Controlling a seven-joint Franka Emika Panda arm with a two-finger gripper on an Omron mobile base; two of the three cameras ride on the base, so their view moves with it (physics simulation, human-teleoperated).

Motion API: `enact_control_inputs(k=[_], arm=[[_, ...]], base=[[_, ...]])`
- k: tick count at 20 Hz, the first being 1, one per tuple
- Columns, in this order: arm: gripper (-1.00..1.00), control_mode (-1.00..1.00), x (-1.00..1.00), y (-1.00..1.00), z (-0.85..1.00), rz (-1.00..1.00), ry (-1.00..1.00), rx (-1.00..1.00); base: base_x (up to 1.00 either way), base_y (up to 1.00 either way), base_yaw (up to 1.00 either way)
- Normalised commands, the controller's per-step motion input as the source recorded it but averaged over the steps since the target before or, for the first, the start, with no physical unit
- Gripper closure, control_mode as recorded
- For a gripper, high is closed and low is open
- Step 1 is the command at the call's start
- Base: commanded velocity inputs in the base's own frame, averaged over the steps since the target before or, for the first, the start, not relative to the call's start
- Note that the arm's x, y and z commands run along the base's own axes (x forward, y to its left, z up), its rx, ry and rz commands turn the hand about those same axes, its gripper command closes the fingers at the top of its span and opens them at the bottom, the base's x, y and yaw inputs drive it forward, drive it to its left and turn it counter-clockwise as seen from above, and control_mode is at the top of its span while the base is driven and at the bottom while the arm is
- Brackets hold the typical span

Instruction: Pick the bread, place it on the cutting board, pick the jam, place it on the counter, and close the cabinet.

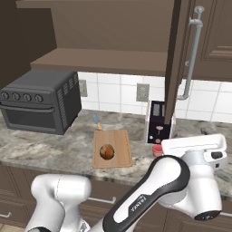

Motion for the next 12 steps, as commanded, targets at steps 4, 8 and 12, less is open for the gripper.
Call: enact_control_inputs(k=[4,8,12], arm=[[-1.0,-1.0,-0.22,0.0,0.17,0.0,0.0,0.0],[-1.0,-1.0,-0.27,0.0,0.15,0.0,0.0,0.0],[-1.0,-1.0,-0.2,0.0,0.19,0.0,0.0,0.0]], base=[[0.0,0.0,0.0],[0.0,0.0,0.0],[0.0,0.0,0.0]])
